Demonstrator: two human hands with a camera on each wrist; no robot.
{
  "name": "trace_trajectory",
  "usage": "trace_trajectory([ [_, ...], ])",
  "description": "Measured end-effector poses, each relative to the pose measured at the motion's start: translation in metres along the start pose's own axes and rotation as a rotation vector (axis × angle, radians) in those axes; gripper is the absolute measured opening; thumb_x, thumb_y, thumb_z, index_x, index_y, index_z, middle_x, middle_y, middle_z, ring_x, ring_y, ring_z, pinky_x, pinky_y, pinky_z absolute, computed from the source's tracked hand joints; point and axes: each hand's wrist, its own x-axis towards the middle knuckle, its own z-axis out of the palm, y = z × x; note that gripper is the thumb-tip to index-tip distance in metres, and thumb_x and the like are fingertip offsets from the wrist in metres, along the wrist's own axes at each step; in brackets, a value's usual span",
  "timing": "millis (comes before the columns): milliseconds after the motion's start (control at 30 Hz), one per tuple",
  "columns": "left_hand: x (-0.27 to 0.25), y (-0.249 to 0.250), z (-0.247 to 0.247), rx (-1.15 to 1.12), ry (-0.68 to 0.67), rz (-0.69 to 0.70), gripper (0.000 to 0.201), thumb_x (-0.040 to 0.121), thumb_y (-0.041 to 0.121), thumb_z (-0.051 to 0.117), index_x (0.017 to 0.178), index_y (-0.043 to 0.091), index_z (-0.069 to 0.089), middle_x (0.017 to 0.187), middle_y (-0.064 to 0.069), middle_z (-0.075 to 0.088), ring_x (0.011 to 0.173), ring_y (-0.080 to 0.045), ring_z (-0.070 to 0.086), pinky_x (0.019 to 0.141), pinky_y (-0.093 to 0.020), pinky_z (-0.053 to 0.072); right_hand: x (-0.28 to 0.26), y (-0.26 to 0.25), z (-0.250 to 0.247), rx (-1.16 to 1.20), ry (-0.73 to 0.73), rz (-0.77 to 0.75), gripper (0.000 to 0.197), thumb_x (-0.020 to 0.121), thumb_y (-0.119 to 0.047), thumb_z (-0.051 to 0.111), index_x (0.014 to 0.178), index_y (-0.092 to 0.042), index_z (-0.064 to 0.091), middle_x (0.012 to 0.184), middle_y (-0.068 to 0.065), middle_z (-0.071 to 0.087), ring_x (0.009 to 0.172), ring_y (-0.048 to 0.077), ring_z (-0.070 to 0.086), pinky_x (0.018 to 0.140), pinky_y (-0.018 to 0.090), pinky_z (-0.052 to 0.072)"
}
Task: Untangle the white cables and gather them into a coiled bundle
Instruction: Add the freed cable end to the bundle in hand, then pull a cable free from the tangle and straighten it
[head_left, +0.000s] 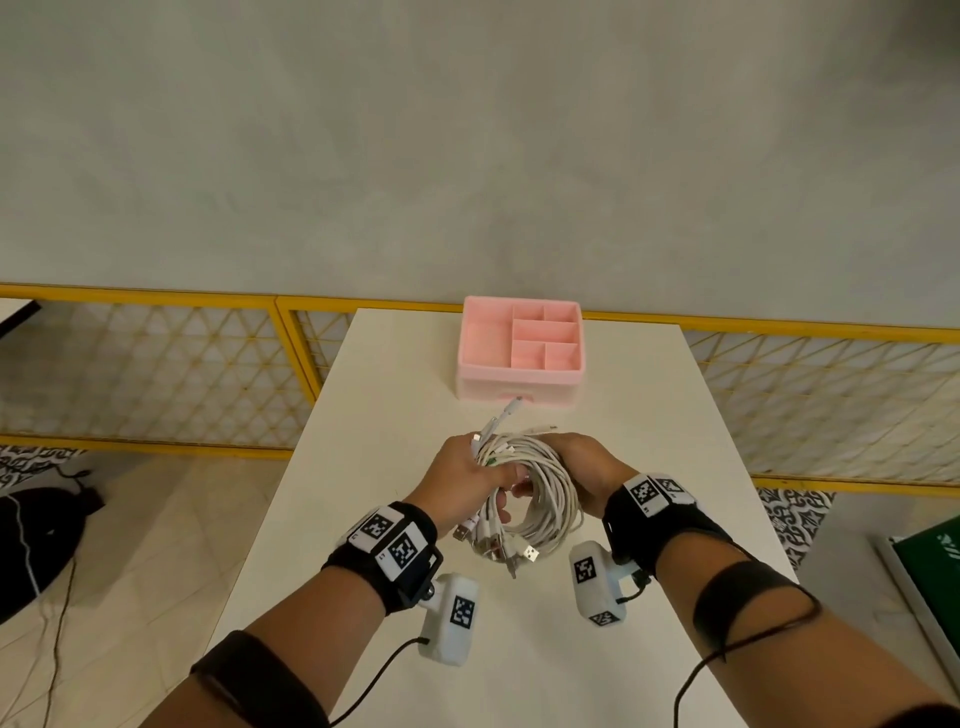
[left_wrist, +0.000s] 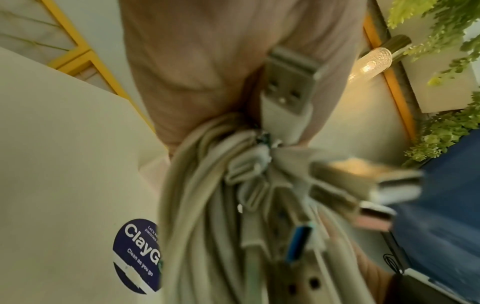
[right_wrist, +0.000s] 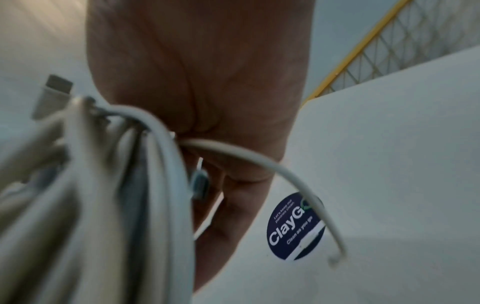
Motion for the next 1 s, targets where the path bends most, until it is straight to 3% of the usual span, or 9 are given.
trace_trajectory([
  [100, 0.001, -0.003, 0.002, -0.064, 0.123, 0.049, 0.009, 0.088, 0.009, 0.073, 0.095, 0.005, 0.072, 0.068, -0.014, 0.067, 0.053, -0.027, 0.059, 0.063, -0.054, 0.060, 0.001, 0.006, 0.002, 0.067, 0.091, 0.013, 0.053, 0.100, -0.043, 0.052, 0.106, 0.005, 0.073, 0.104, 0.029, 0.071, 0.088, 0.040, 0.068, 0.081, 0.051, 0.056],
  [200, 0.006, -0.011, 0.000, -0.112, 0.284, 0.026, 0.009, 0.089, 0.014, 0.073, 0.091, 0.006, 0.070, 0.059, -0.007, 0.064, 0.051, -0.026, 0.060, 0.066, -0.058, 0.060, -0.004, 0.008, 0.001, -0.138, 0.184, -0.036, 0.059, 0.100, -0.053, 0.046, 0.085, -0.004, 0.074, 0.074, 0.015, 0.071, 0.062, 0.030, 0.067, 0.059, 0.038, 0.056],
  [300, 0.013, -0.019, -0.004, -0.182, 0.431, -0.042, 0.033, 0.086, 0.024, 0.075, 0.101, -0.005, 0.066, 0.057, -0.007, 0.064, 0.052, -0.024, 0.060, 0.067, -0.049, 0.058, -0.007, 0.015, -0.002, -0.196, 0.174, -0.106, 0.054, 0.102, -0.048, 0.045, 0.076, -0.005, 0.065, 0.059, 0.013, 0.060, 0.044, 0.026, 0.049, 0.052, 0.034, 0.051],
  [467, 0.023, -0.020, -0.009, -0.360, 0.642, -0.050, 0.022, 0.087, 0.014, 0.075, 0.094, -0.002, 0.061, 0.057, -0.005, 0.063, 0.051, -0.020, 0.058, 0.065, -0.038, 0.052, -0.005, 0.047, -0.005, -0.126, 0.216, -0.134, 0.039, 0.106, -0.029, 0.043, 0.083, -0.008, 0.067, 0.056, 0.003, 0.040, 0.044, 0.015, 0.029, 0.046, 0.025, 0.032],
  [567, 0.028, -0.016, -0.013, -0.419, 0.750, -0.045, 0.036, 0.087, 0.017, 0.076, 0.113, -0.001, 0.059, 0.075, -0.009, 0.070, 0.068, -0.025, 0.066, 0.075, -0.038, 0.054, -0.007, 0.067, 0.000, -0.274, 0.206, -0.119, 0.035, 0.106, -0.023, 0.040, 0.094, -0.008, 0.069, 0.056, -0.003, 0.037, 0.042, 0.010, 0.028, 0.045, 0.021, 0.025],
  [667, 0.029, -0.015, -0.012, -0.373, 0.803, -0.068, 0.074, 0.085, 0.027, 0.078, 0.143, 0.000, 0.043, 0.120, -0.019, 0.069, 0.110, -0.034, 0.066, 0.095, -0.042, 0.053, -0.015, 0.070, 0.017, -0.709, 0.108, -0.222, 0.030, 0.106, -0.021, 0.040, 0.102, -0.014, 0.069, 0.067, -0.011, 0.053, 0.053, -0.002, 0.047, 0.058, 0.021, 0.038],
  [767, 0.027, -0.020, -0.005, -0.319, 0.836, -0.073, 0.078, 0.085, 0.031, 0.078, 0.148, 0.003, 0.039, 0.131, -0.020, 0.064, 0.118, -0.035, 0.063, 0.102, -0.048, 0.051, -0.021, 0.059, 0.034, -1.155, 0.031, -0.333, 0.025, 0.103, -0.020, 0.040, 0.099, -0.014, 0.064, 0.092, -0.001, 0.067, 0.083, 0.017, 0.061, 0.074, 0.033, 0.047],
  [867, 0.024, -0.019, 0.000, -0.296, 0.866, -0.070, 0.072, 0.086, 0.030, 0.077, 0.144, 0.004, 0.043, 0.131, -0.018, 0.064, 0.117, -0.035, 0.064, 0.101, -0.048, 0.052, -0.030, 0.041, 0.046, -1.531, -0.018, -0.344, 0.015, 0.096, -0.010, 0.041, 0.097, -0.008, 0.056, 0.093, 0.013, 0.064, 0.077, 0.031, 0.057, 0.064, 0.035, 0.040],
  [1000, 0.024, -0.015, 0.002, -0.294, 0.903, -0.056, 0.063, 0.091, 0.021, 0.074, 0.143, 0.002, 0.045, 0.137, -0.015, 0.059, 0.120, -0.032, 0.061, 0.097, -0.036, 0.050, -0.042, 0.026, 0.058, -1.758, -0.071, -0.388, 0.020, 0.097, -0.006, 0.042, 0.106, -0.001, 0.058, 0.102, 0.017, 0.065, 0.090, 0.038, 0.065, 0.073, 0.040, 0.051],
])
